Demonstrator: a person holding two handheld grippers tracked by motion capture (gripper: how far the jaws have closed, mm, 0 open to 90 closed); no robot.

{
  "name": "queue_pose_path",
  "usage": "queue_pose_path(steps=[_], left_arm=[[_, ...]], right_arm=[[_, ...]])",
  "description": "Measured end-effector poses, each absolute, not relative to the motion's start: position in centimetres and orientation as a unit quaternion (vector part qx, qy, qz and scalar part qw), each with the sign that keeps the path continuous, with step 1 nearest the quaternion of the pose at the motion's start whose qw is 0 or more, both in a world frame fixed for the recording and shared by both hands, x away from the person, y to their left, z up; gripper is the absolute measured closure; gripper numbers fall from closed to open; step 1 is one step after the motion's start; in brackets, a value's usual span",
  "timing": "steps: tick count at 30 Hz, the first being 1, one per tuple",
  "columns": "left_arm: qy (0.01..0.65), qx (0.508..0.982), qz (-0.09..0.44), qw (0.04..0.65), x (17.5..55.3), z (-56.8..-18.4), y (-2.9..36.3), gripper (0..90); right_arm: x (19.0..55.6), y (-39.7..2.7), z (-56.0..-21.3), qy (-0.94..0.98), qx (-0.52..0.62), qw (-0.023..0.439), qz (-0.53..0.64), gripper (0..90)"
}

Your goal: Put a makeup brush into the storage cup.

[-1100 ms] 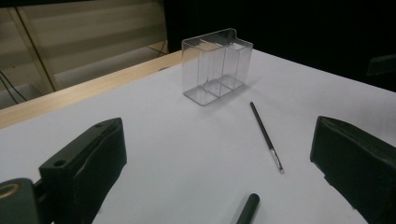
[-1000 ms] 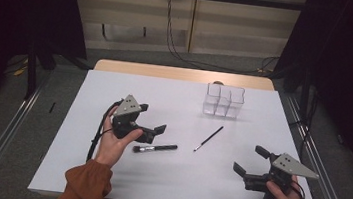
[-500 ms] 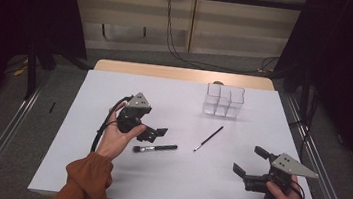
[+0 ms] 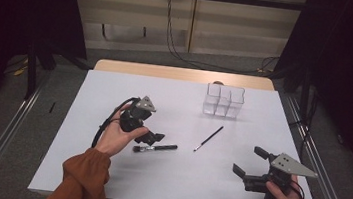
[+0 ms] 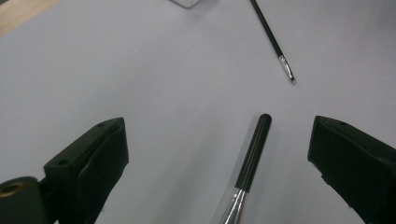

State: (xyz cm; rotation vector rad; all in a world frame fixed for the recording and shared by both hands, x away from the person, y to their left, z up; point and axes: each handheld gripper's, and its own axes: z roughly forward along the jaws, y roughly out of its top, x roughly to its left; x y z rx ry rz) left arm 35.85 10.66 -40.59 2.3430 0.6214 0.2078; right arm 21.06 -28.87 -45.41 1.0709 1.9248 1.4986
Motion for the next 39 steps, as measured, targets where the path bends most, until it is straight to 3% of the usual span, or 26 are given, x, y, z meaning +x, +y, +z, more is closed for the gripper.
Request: queue_pose_path(steps=[5,9,21,35,39], left_arm=[[0.226,0.926,0.045,0.299,36.2,-41.0,10.0,5.0],[0.224,0.936,0.048,0.269,36.3,-41.6,9.8,5.1],[0.217,0.952,-0.017,0.216,36.4,-42.9,8.9,9.8],[0.196,0.967,-0.018,0.162,36.7,-44.6,7.9,7.1],[0.181,0.972,-0.034,0.148,37.0,-45.0,7.8,11.5]], right_arm=[[21.0,-28.9,-45.4,0.706,0.389,0.234,0.544,0.0],[21.0,-28.8,-45.4,0.707,0.387,0.233,0.544,0.0],[21.1,-28.7,-45.5,0.714,0.384,0.232,0.537,0.0],[21.1,-28.7,-45.5,0.716,0.385,0.235,0.533,0.0],[21.1,-28.7,-45.6,0.716,0.386,0.235,0.532,0.0]])
